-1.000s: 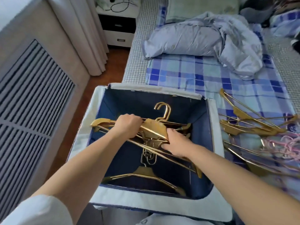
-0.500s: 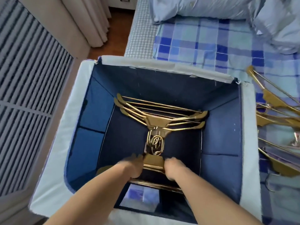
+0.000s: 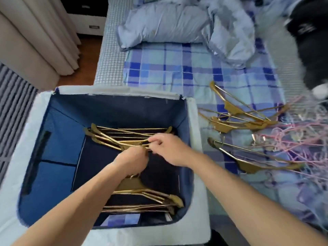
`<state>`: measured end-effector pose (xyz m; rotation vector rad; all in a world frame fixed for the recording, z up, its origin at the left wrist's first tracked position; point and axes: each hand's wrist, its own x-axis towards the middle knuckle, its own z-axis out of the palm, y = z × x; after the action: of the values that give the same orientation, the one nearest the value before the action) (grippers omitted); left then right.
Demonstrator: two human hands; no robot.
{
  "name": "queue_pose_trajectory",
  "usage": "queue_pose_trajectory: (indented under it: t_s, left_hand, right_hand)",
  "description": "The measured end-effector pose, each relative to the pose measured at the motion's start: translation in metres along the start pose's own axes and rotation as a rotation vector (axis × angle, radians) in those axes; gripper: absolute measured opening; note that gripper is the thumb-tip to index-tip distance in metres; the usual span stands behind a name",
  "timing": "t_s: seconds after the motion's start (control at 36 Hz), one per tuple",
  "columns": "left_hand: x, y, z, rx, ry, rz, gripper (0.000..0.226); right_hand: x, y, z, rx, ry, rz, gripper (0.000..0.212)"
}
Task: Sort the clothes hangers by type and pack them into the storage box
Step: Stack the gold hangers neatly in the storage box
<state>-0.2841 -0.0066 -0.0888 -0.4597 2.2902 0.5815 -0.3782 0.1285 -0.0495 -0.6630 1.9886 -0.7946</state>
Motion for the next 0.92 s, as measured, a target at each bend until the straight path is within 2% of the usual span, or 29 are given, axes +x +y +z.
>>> queue_pose_trajectory:
  t_s: [0.08, 0.11, 0.14, 0.19, 0.25, 0.36, 0.42, 0.53, 0.58, 0.64, 0.72, 0.81, 0.92]
  left_hand:
    - [-0.021, 0.089, -0.032, -0.479, 0.353, 0.053, 0.023]
    - [-0.034, 0.102, -0.041, -0.631, 0.446, 0.071, 0.024]
    - [-0.042, 0.155, -0.043, -0.756, 0.487, 0.152, 0.026]
    - [-0.054, 0.199, -0.047, -0.978, 0.482, 0.223, 0.028]
    - [-0.049, 0.254, -0.034, -1.06, 0.352, 0.263, 0.027]
    - [-0.01, 0.319, 0.021, -0.876, 0.033, 0.265, 0.022]
    - [0.014, 0.336, 0.054, -0.797, -0.037, 0.161, 0.018]
    - [0.046, 0.351, 0.113, -0.853, -0.056, -0.1, 0.023]
    - [0.049, 0.362, 0.134, -0.908, -0.039, -0.235, 0.022]
    - [0.042, 0.369, 0.149, -0.968, -0.036, -0.338, 0.015]
    - [0.025, 0.38, 0.165, -1.024, -0.019, -0.409, 0.009]
    - [0.011, 0.389, 0.176, -1.012, -0.02, -0.45, 0.015]
    - [0.007, 0.4, 0.174, -0.87, -0.044, -0.487, 0.021]
  right_hand:
    - [-0.055, 0.012, -0.081, 0.4, 0.379, -0.073, 0.018]
    - [-0.06, 0.017, -0.093, 0.486, 0.461, -0.077, 0.019]
    - [-0.093, 0.045, -0.128, 0.513, 0.595, -0.05, 0.02]
    - [-0.113, 0.093, -0.154, 0.517, 0.732, 0.068, 0.02]
    - [-0.138, 0.162, -0.176, 0.471, 0.798, 0.252, 0.026]
    - [-0.167, 0.294, -0.182, 0.402, 0.601, 0.548, 0.035]
    - [-0.177, 0.349, -0.179, 0.314, 0.496, 0.588, 0.031]
    - [-0.193, 0.42, -0.191, 0.037, 0.363, 0.624, 0.014]
    - [-0.198, 0.446, -0.206, -0.121, 0.312, 0.579, 0.016]
    - [-0.199, 0.466, -0.22, -0.327, 0.307, 0.493, 0.029]
    - [-0.195, 0.494, -0.238, -0.688, 0.273, 0.315, 0.042]
    - [-0.185, 0.517, -0.253, -0.888, 0.176, 0.206, 0.041]
    - [-0.165, 0.523, -0.265, -1.058, 0.009, 0.135, 0.03]
